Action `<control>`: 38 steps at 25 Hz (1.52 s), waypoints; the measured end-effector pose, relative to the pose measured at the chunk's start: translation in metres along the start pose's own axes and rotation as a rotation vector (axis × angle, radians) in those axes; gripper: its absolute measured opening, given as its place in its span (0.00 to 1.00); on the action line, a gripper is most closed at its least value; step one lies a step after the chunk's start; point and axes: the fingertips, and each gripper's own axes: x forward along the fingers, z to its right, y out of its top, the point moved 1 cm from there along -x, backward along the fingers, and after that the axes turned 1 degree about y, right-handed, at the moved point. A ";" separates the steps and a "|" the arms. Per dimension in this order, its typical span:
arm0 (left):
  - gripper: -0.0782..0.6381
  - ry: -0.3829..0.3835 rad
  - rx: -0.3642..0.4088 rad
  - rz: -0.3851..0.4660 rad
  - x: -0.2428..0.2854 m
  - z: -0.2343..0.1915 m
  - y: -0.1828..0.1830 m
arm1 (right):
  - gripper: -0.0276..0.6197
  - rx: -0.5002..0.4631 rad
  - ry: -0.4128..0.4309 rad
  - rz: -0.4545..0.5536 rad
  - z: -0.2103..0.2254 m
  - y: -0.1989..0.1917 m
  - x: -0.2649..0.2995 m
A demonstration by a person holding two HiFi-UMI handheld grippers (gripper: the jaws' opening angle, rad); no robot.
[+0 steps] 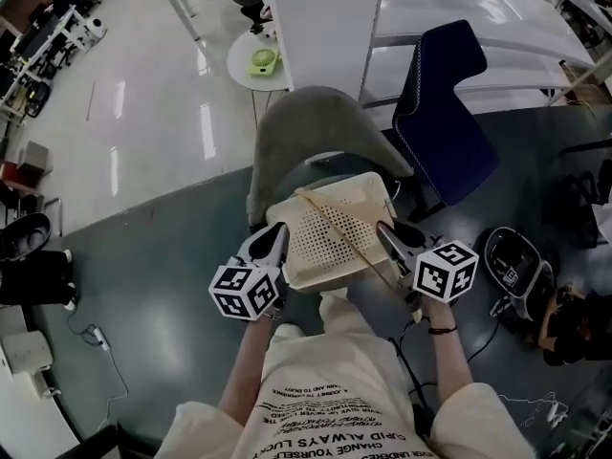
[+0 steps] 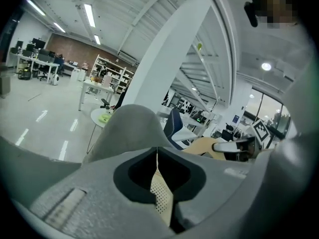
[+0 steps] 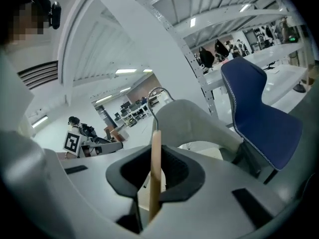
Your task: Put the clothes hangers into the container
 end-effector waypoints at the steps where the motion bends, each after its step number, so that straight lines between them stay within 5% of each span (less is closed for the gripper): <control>1: 0.14 0.014 -0.016 -0.006 0.004 -0.002 -0.005 | 0.13 -0.005 0.016 -0.019 0.005 -0.002 0.003; 16: 0.14 0.101 -0.158 -0.108 0.047 -0.023 -0.076 | 0.13 0.028 0.190 -0.243 0.062 -0.054 0.082; 38: 0.14 0.038 -0.207 -0.223 0.096 -0.041 -0.121 | 0.13 0.095 0.336 -0.434 0.102 -0.086 0.162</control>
